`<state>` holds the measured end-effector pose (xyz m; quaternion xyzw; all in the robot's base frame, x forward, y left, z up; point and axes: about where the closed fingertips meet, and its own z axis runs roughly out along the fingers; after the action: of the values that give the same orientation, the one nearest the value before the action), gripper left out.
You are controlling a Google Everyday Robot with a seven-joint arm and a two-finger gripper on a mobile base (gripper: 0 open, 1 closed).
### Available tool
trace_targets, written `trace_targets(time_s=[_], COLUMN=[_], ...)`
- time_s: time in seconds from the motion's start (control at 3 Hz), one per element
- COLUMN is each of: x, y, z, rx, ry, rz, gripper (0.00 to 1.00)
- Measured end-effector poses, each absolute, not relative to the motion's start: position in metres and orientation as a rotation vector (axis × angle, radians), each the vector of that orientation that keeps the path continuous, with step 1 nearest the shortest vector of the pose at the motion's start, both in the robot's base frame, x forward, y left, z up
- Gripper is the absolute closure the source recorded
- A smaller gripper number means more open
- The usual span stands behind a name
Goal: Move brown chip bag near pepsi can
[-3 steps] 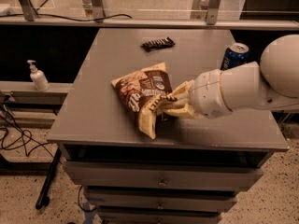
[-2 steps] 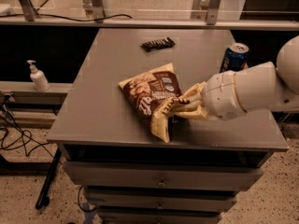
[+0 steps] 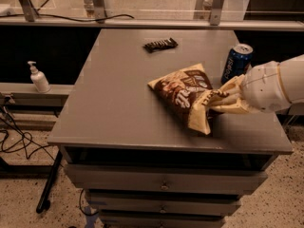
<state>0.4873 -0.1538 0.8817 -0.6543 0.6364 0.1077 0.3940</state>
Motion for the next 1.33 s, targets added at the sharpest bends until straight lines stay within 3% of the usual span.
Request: trace_targets(time_s=[0.67,1.33], x=[0.514,0.533], y=[-0.216,-0.246], z=[0.893,0.885], rx=[-1.674,-1.703], ry=[1.614,1.586], rz=[0.287,0.362], gripper=[1.0,1.0])
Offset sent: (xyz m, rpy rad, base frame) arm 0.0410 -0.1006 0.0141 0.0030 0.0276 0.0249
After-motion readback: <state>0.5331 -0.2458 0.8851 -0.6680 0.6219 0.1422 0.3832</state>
